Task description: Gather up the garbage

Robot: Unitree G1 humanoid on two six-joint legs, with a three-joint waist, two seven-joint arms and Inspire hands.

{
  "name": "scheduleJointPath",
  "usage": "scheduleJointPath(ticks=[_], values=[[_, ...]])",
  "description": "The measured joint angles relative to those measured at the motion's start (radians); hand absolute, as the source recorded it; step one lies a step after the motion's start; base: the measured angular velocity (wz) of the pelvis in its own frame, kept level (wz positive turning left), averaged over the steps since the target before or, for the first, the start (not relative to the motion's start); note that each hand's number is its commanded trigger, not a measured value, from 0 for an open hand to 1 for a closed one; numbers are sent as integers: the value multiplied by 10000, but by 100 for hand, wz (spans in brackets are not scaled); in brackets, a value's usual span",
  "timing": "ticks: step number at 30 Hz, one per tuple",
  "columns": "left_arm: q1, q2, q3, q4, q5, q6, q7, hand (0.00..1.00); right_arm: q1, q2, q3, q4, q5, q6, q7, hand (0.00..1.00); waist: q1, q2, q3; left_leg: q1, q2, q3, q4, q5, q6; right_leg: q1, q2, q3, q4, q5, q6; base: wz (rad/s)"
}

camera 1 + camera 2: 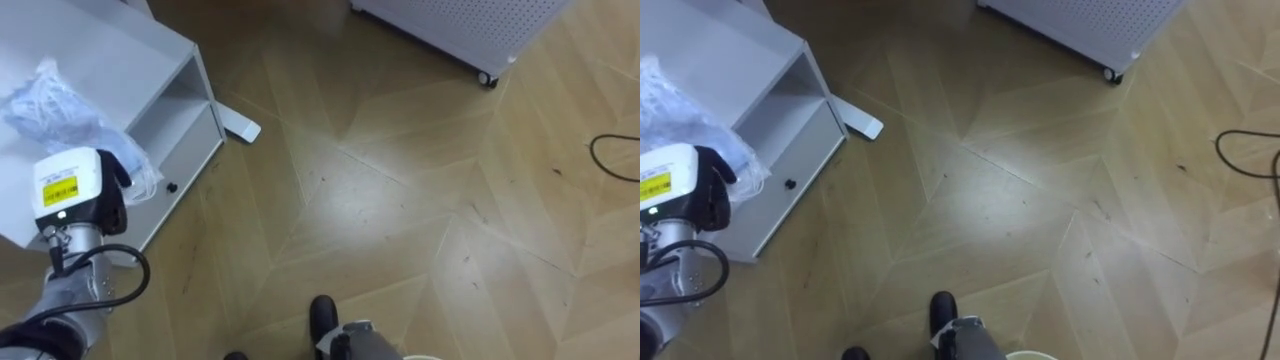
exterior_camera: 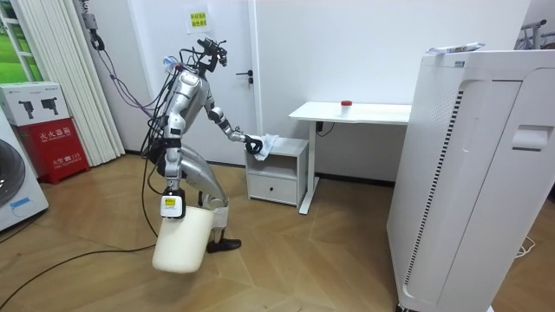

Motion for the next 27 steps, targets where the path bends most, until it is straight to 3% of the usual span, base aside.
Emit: scheduleJointPath(ticks=[11, 21, 27], values=[[0, 71, 1, 22, 221, 193, -312, 100, 0, -6, 11, 2, -37, 70, 18, 100, 72, -9, -5, 36, 20, -7, -5, -1, 0, 55, 52, -20, -49, 20, 11, 0], [-1, 532, 7, 18, 197, 227, -700, 100, 139, -5, 12, 39, 113, 197, 35, 100, 301, 2, -6, 135, 12, -97, -9, -2, 1, 230, 41, -120, -117, 25, 7, 1], [1, 580, 10, 17, 188, 217, -705, 100, 329, -7, 4, 45, 921, 182, 73, 100, 438, 19, -13, 153, -2, -180, -3, -1, 0, 331, 16, -230, -160, 27, 10, 1]])
